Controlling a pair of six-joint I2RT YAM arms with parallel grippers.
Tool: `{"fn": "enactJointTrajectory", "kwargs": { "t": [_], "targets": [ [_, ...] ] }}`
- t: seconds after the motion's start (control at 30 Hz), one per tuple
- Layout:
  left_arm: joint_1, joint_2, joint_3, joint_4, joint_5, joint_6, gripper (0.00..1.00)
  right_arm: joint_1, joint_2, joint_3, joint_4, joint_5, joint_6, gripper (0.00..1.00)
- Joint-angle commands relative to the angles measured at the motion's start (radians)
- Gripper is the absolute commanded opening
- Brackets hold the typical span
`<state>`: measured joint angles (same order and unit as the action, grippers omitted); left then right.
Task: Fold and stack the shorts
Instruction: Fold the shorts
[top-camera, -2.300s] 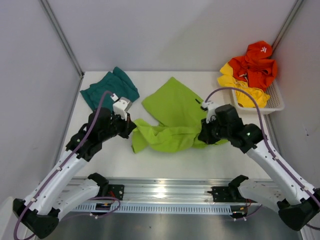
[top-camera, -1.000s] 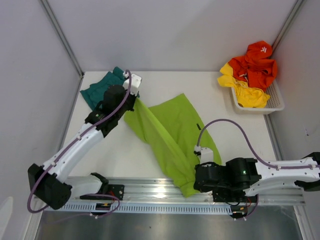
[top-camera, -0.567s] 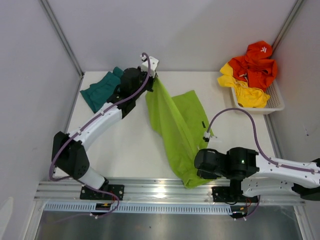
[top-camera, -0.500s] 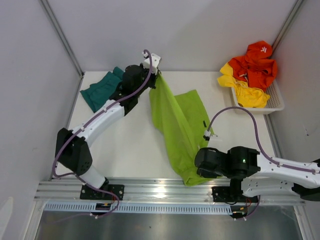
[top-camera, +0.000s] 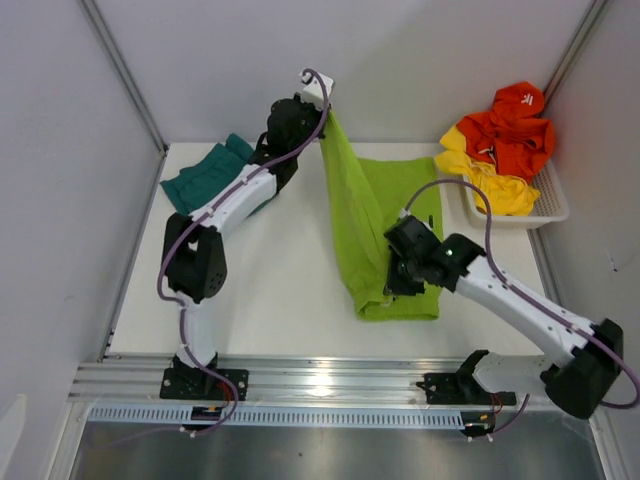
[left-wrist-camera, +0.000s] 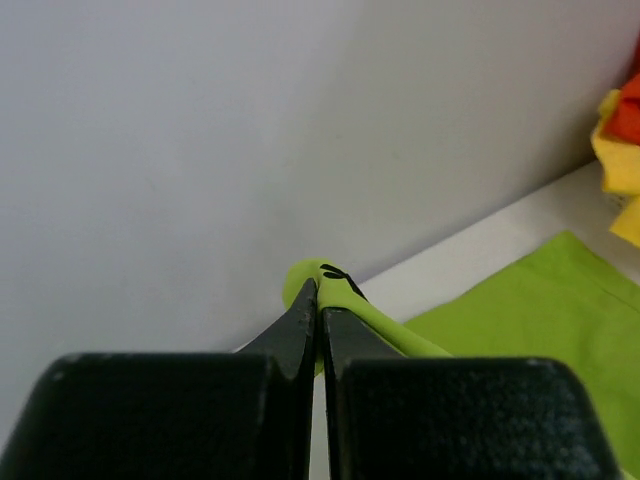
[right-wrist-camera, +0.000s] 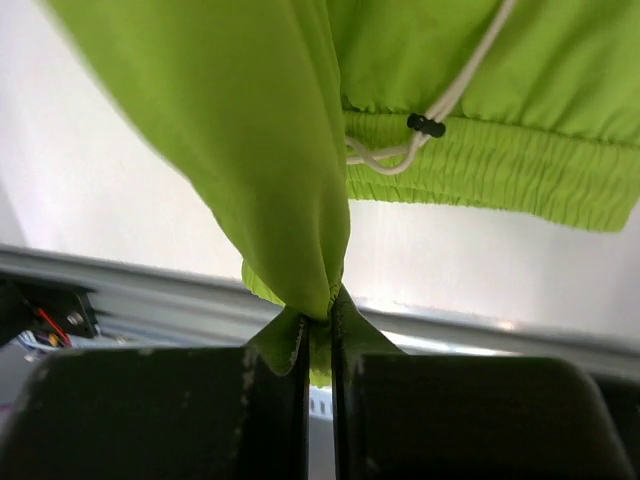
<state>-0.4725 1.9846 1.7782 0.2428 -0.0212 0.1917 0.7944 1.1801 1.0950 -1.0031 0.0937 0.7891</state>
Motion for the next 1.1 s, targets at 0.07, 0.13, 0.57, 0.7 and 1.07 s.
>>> {"fn": "enactJointTrajectory", "kwargs": {
  "t": [0.07, 0.13, 0.57, 0.7, 1.07],
  "targets": [
    [0.101, 0.184, 0.295, -0.016, 0.014, -0.020, 0.00, -0.119, 0.249, 0.178, 0.176, -0.178, -0.232, 0.00],
    [0.123, 0.258, 0.407, -0.040, 0.014, -0.014, 0.00, -0.139, 0.337, 0.251, 0.185, -0.203, -0.278, 0.00],
    [0.288, 0.082, 0.145, 0.081, 0.081, -0.055, 0.00, 0.087, 0.560, 0.553, 0.161, -0.241, -0.242, 0.00],
    [0.288, 0.017, 0.092, 0.069, 0.012, -0.046, 0.00, 0.187, 0.514, 0.531, 0.156, -0.223, -0.206, 0.00],
    [0.261, -0.064, -0.068, 0.265, 0.283, -0.064, 0.00, 0.194, 0.323, 0.263, 0.285, -0.246, -0.100, 0.00]
  ]
}}
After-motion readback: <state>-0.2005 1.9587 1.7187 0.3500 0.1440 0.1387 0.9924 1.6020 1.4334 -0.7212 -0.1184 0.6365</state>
